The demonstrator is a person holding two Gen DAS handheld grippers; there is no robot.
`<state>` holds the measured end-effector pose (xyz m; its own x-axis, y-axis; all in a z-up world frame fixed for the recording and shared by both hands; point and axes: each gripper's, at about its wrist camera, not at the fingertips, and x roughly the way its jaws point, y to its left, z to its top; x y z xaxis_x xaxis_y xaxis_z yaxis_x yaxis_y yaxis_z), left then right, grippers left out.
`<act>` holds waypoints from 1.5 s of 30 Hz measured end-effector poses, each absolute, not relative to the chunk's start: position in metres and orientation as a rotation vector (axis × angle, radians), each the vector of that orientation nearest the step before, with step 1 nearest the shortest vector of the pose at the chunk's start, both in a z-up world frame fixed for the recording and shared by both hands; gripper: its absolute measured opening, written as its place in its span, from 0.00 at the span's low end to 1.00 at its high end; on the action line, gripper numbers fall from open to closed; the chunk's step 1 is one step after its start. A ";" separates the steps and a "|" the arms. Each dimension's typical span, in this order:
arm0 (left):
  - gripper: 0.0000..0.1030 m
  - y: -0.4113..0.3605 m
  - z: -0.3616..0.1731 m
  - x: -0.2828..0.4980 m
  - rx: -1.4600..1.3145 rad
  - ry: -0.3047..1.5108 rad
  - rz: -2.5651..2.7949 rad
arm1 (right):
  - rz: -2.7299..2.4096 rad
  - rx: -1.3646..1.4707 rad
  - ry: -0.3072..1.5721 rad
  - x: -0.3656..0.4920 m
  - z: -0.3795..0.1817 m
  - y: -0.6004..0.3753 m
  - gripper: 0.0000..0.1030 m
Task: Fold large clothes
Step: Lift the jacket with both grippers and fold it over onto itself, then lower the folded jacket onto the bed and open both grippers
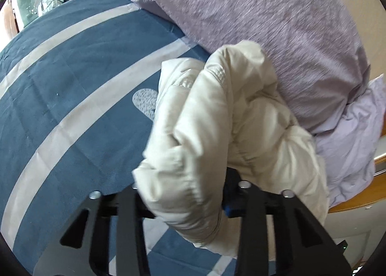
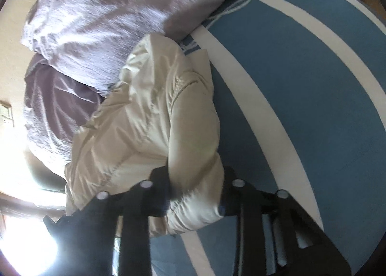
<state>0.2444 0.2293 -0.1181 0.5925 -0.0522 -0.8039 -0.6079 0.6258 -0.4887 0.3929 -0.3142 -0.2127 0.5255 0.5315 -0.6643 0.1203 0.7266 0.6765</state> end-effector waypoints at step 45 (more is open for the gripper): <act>0.86 0.281 -0.083 0.154 -0.455 0.995 0.394 | 0.250 0.131 0.889 0.251 -0.167 -0.213 0.58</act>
<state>0.1539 0.2812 -0.0827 0.4891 0.1094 -0.8653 -0.5133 0.8382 -0.1841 0.2513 -0.2125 -0.1673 0.6038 0.2693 -0.7502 -0.1614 0.9630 0.2157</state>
